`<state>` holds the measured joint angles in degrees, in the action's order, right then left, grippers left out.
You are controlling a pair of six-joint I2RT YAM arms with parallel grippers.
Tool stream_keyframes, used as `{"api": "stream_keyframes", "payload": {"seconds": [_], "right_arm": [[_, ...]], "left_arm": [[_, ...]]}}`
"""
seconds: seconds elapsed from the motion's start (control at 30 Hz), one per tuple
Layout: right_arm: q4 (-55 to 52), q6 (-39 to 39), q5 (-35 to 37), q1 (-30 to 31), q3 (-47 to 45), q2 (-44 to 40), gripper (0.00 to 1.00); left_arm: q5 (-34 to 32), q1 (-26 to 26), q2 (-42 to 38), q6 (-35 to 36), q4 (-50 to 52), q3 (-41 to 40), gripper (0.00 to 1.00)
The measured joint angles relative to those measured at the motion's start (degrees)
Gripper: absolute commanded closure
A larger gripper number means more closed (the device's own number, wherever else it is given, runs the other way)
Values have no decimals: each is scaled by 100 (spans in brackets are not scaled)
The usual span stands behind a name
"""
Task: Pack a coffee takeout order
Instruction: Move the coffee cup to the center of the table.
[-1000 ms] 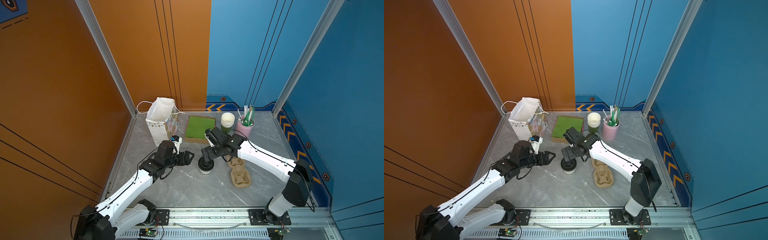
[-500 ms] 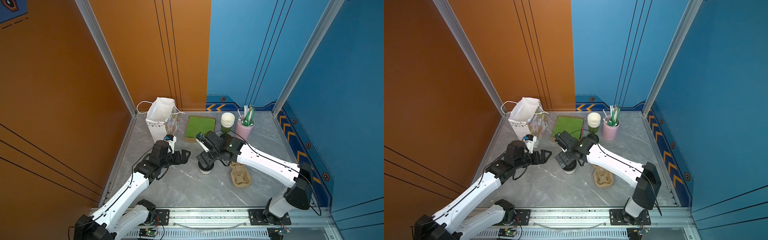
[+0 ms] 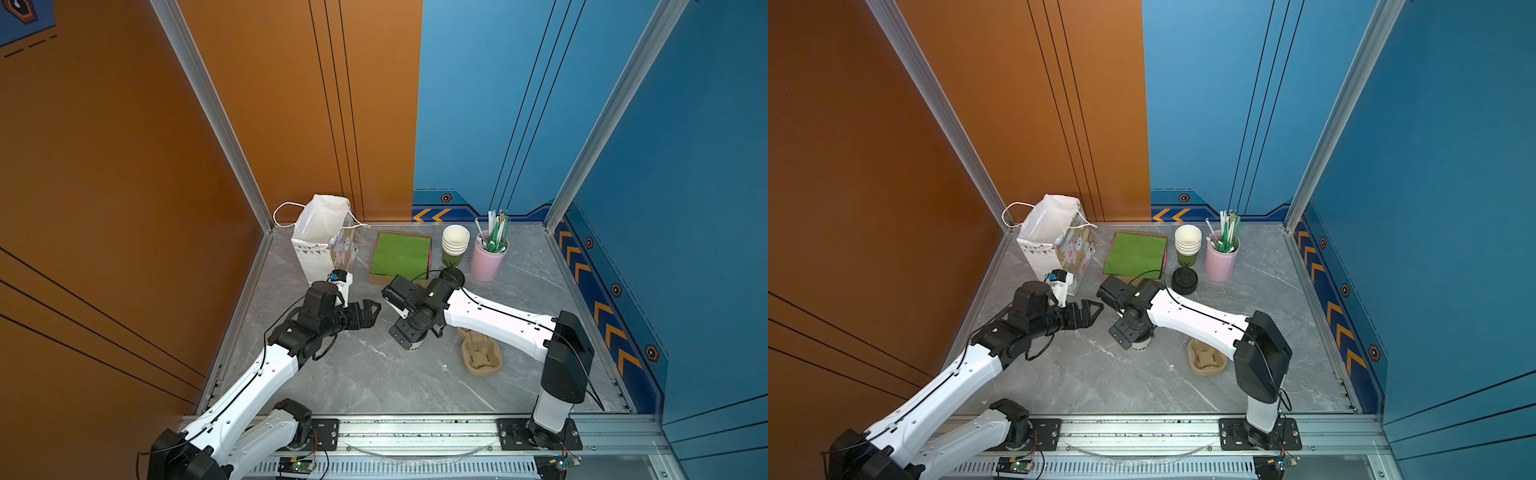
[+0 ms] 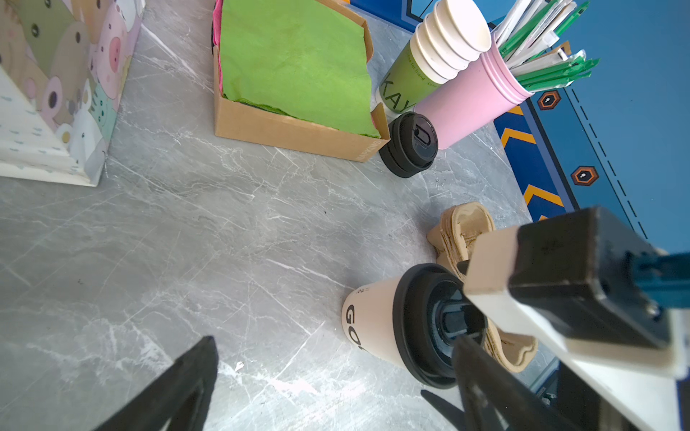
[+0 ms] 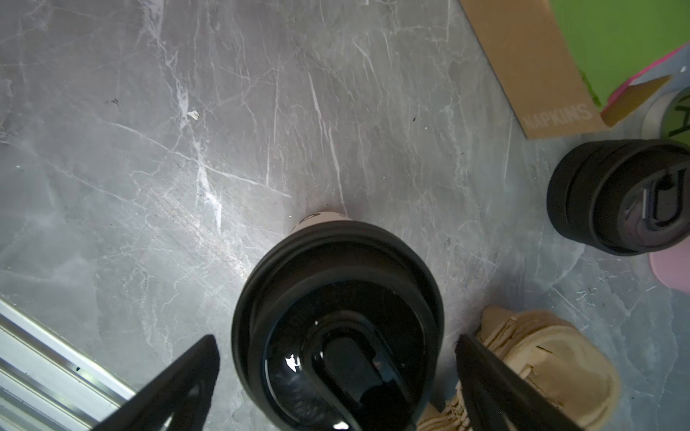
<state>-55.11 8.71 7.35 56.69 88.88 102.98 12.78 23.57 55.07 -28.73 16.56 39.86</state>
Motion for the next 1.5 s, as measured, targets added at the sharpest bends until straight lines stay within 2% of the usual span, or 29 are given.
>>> {"api": "stream_keyframes", "payload": {"seconds": [0.43, 0.6, 0.87, 1.1, 1.5], "right_arm": [[-2, 9, -407, -251, 2, 238, 0], [-4, 4, -457, -260, 11, 328, 7], [-2, 22, -487, -385, 22, 345, 10], [-24, 24, -472, -887, 122, 431, 9], [11, 7, -431, -2109, 1185, 1259, 5]], "left_arm": [[0, 0, 2, 0, 2, -46, 2], [0, 0, 11, 0, -2, -50, 2], [0, -2, 13, 0, -2, -57, 2], [0, -2, 13, 0, -7, -87, 2], [-20, -44, 4, 0, -11, -125, 2]]}}
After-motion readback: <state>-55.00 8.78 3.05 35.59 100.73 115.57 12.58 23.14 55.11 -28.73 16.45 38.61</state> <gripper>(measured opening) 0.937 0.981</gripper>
